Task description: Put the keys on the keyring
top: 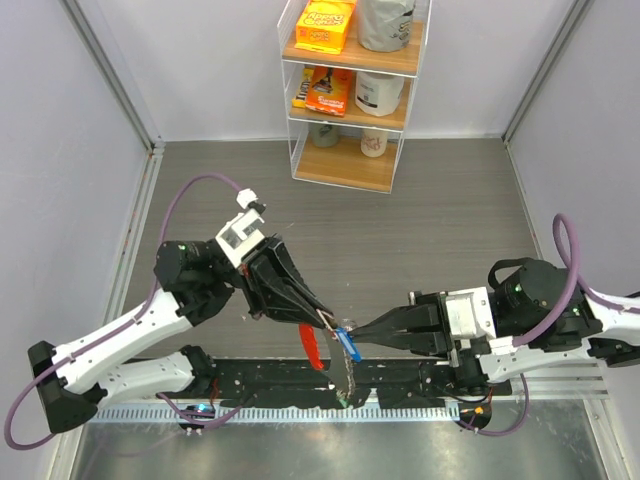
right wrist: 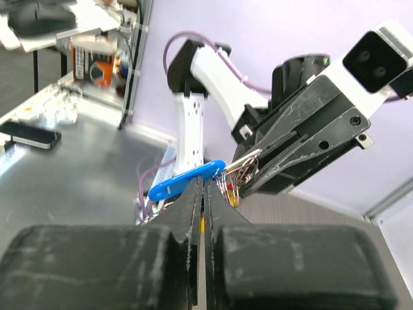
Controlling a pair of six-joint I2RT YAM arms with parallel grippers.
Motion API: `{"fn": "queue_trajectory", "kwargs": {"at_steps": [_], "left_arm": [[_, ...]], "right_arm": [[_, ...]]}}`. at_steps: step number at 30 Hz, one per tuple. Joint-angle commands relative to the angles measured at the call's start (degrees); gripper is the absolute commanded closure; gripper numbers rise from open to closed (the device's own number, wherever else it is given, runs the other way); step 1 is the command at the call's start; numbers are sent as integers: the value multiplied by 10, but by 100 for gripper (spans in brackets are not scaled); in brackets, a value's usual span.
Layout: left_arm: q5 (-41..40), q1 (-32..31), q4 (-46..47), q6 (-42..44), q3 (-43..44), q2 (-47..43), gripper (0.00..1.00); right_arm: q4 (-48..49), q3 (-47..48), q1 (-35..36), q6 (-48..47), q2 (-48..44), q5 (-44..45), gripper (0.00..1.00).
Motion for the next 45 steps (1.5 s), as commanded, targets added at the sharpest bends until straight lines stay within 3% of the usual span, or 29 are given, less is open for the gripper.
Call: {"fn": "queue_trajectory", "kwargs": {"at_steps": [1,4,9,15,18,22,26,31,33,34,38,41,45], "left_arm": [[16,-2,144,-55,35,17,100],[24,-2,188,-85,40,34,100],[26,2,170,-84,50,40,100],[-2,4,178,-62,34,46,100],[-16,6,194,-54,27,57,100],[-43,14,150,-16,21,71,100],[-69,27,90,13,13,72,99],[-82,56,-17,38,12,56,76],[-89,68,-108,82,15,35,72],[-101,73,-169,111,19,16,60],[-162,76,-404,235,61,-37,45],[-186,76,-491,269,103,-57,28],[-178,76,-521,269,165,-62,16]], "right_arm": [[183,-30,3,35,-16,-21,95],[157,-7,3,22,-9,-34,95],[118,29,4,8,-3,-28,94],[207,-21,3,8,-34,-28,94],[312,-64,4,5,-45,-23,95],[389,-89,3,-6,-51,0,94],[402,-88,3,-14,-61,43,94],[350,-73,4,-20,-85,123,95],[306,-59,3,-20,-88,144,94],[295,-55,3,-21,-92,150,95],[234,-38,4,-28,-97,194,94],[174,-15,4,-36,-90,225,95],[123,7,3,-36,-72,261,94]]}}
